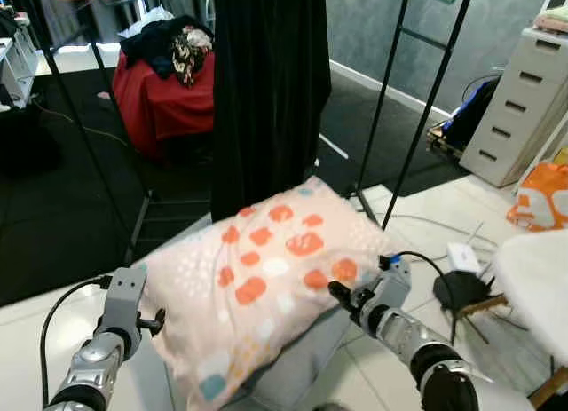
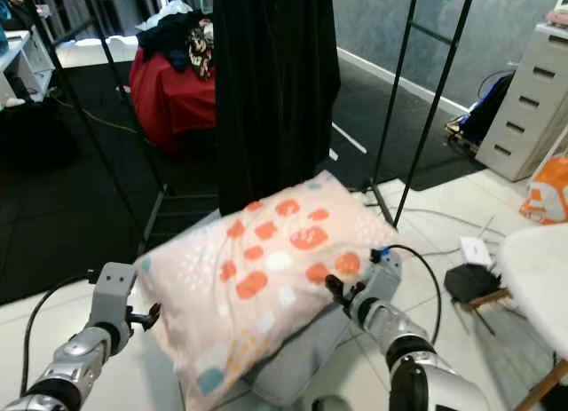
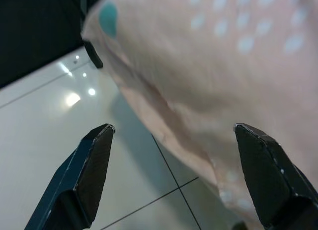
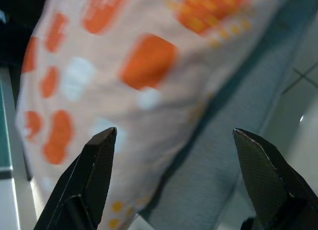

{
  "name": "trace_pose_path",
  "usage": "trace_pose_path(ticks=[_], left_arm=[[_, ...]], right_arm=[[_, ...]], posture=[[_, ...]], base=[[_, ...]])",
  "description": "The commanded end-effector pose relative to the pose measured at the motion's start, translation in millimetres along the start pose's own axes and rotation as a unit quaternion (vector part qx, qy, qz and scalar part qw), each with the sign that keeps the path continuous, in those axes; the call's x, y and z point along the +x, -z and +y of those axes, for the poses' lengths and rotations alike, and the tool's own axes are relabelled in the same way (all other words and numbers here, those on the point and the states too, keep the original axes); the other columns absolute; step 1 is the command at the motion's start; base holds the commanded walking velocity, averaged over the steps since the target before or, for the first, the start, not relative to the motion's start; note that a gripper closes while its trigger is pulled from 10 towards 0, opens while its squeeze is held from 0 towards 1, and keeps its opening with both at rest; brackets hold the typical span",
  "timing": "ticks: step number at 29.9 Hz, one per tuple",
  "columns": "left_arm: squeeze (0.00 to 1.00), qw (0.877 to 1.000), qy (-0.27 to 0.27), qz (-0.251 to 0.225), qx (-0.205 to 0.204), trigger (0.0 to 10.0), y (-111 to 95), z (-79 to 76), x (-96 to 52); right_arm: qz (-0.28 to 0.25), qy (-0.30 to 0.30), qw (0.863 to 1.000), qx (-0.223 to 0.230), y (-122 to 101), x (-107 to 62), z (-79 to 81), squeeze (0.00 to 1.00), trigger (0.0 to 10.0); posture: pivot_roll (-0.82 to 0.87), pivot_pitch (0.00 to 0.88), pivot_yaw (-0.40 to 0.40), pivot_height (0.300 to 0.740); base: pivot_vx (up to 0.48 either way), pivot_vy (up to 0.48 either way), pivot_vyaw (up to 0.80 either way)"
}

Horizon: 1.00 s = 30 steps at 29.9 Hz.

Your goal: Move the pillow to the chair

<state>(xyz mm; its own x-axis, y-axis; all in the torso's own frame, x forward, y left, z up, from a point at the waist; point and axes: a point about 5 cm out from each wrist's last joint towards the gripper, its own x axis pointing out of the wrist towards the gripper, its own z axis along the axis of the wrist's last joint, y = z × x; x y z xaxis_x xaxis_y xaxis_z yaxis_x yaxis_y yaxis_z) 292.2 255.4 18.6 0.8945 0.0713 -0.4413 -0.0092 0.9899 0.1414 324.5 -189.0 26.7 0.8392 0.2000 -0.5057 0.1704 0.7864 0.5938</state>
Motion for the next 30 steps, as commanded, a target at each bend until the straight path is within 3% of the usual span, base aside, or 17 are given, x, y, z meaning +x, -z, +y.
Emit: trace_pose_path(ticks=[1, 15, 24, 26, 30], left_arm=[[0.0, 1.0, 0.007, -0.005, -0.008, 10.0, 1, -4.8, 0.2], [0.0, 0.999, 0.012, -0.031, -0.011, 10.0, -9, -4.2, 1.3], [0.0, 0.998, 0.012, -0.054, 0.001, 10.0, -14, 6.4, -2.3], [0.0, 0.998, 0.01, -0.067, 0.004, 10.0, -14, 11.2, -5.8], [0.0, 0.997, 0.014, -0.075, 0.011, 10.0, -14, 11.7, -8.7]], right_arm=[[-0.012, -0.007, 1.0, 0.027, -5, -0.7, -0.4, 0.0, 10.0], [-0.042, -0.09, 0.995, 0.033, -18, 1.3, 17.4, 0.0, 10.0], [-0.023, -0.12, 0.991, 0.053, -7, 1.9, 21.0, 0.0, 10.0], [-0.006, -0.177, 0.981, 0.073, 2, 1.7, 29.6, 0.0, 10.0], [0.001, -0.201, 0.975, 0.094, 7, 0.9, 31.8, 0.0, 10.0]], posture=[[-0.12, 0.067, -0.029, 0.564], [-0.08, 0.098, -0.019, 0.514], [-0.01, 0.106, -0.007, 0.474], [0.03, 0.132, 0.002, 0.464], [0.04, 0.144, 0.005, 0.454]], base=[[0.0, 0.0, 0.0], [0.0, 0.0, 0.0], [0.0, 0.0, 0.0], [0.0, 0.0, 0.0], [0.0, 0.0, 0.0]])
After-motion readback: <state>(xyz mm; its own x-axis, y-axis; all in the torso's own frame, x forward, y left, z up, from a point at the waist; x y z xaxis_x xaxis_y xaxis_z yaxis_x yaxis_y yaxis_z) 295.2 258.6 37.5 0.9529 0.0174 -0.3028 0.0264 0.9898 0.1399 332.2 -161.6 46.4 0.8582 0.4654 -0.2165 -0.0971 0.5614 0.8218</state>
